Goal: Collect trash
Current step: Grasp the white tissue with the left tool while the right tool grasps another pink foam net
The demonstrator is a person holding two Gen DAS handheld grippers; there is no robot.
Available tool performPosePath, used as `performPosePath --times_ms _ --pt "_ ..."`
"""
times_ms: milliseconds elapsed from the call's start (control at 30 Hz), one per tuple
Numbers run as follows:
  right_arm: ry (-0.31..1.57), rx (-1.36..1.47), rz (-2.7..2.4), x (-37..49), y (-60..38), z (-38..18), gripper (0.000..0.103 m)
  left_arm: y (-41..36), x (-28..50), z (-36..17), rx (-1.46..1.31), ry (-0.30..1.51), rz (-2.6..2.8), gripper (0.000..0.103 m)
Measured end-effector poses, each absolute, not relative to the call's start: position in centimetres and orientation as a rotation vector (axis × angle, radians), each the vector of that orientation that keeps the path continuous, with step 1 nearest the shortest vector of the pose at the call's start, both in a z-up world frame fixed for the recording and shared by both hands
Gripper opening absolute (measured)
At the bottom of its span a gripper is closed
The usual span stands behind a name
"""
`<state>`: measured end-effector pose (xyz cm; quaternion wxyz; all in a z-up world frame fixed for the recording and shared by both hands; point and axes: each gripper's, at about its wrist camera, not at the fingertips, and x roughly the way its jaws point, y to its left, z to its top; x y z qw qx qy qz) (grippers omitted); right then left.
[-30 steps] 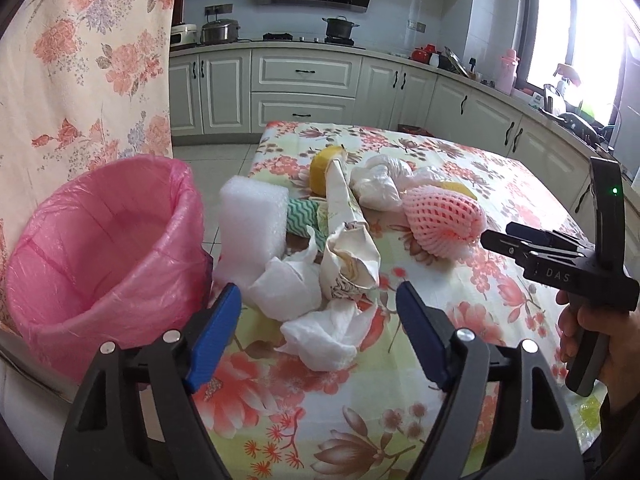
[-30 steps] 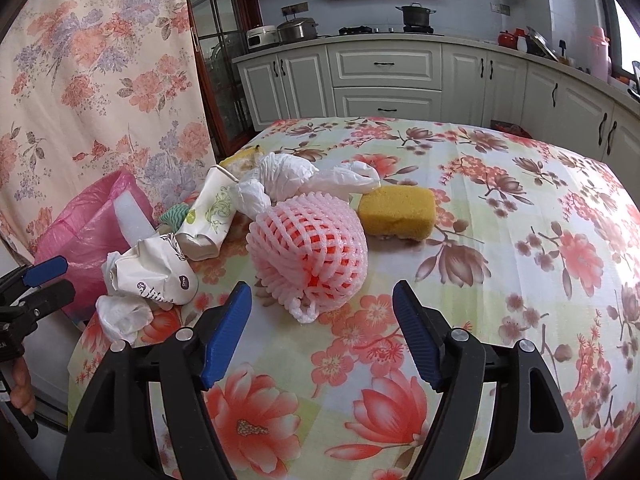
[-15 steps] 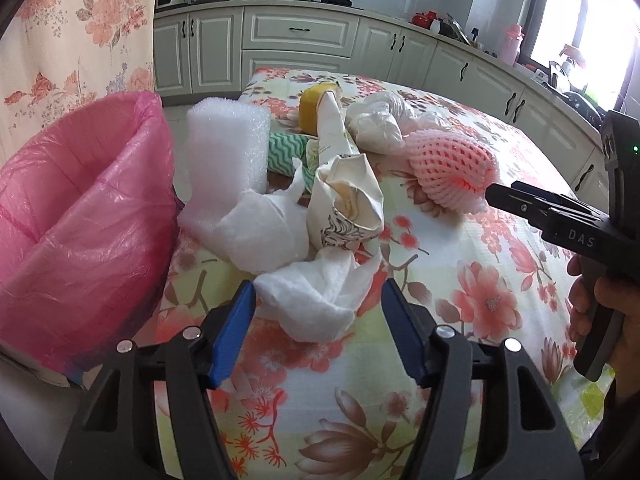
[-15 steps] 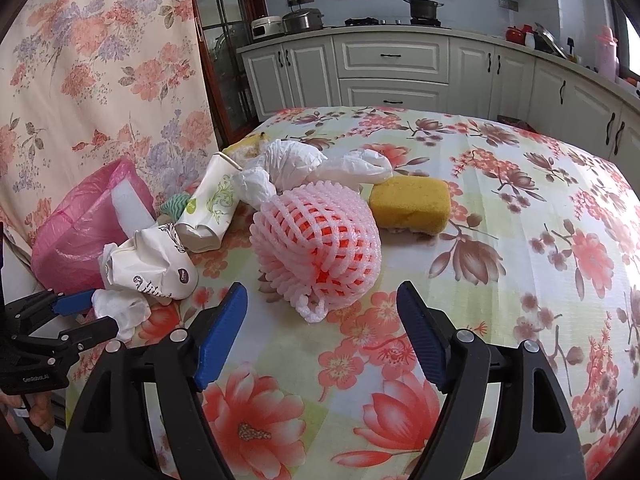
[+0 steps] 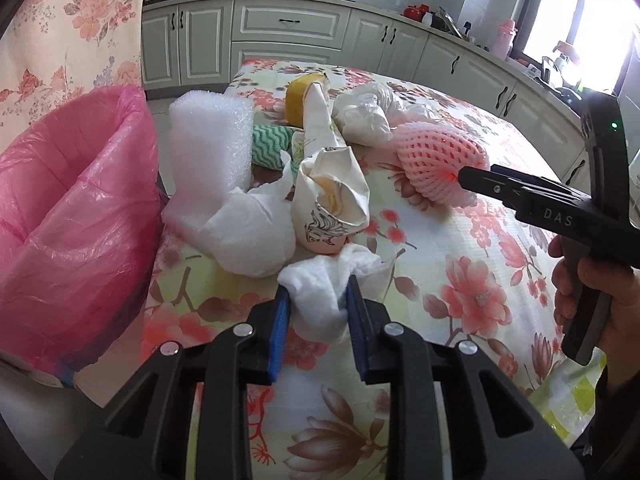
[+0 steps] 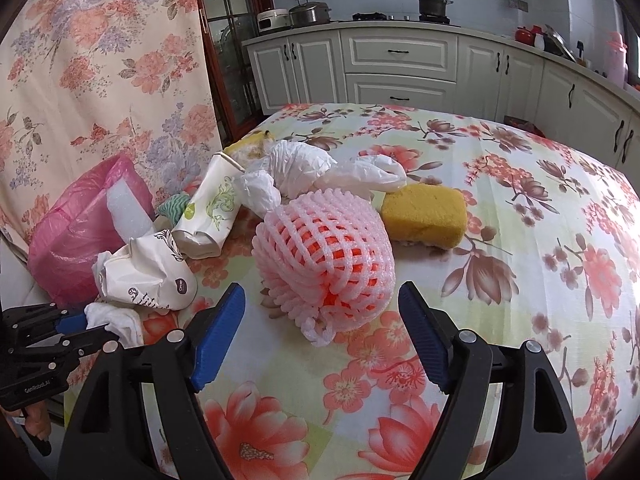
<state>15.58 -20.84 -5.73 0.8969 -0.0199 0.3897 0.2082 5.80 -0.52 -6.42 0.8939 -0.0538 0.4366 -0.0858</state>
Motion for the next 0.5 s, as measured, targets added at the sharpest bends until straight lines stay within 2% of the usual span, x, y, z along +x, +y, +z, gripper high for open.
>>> performPosePath --times_ms 267,400,500 --pt "0.802 -0.039 0.427 16.9 -20.2 -5.3 0.075 -1.2 4.7 -3.7 -0.096 0.843 -0.219 0.026" --pt "0.808 -0.049 0.426 17.5 -19.8 -5.4 0.070 -1.0 4.3 -2.3 -0.098 0.808 -0.219 0.026" --pt "0.819 -0.053 0.423 18.0 -19.7 -5.6 0.062 -0.6 3.9 -1.2 -0.101 0.779 -0.214 0.026"
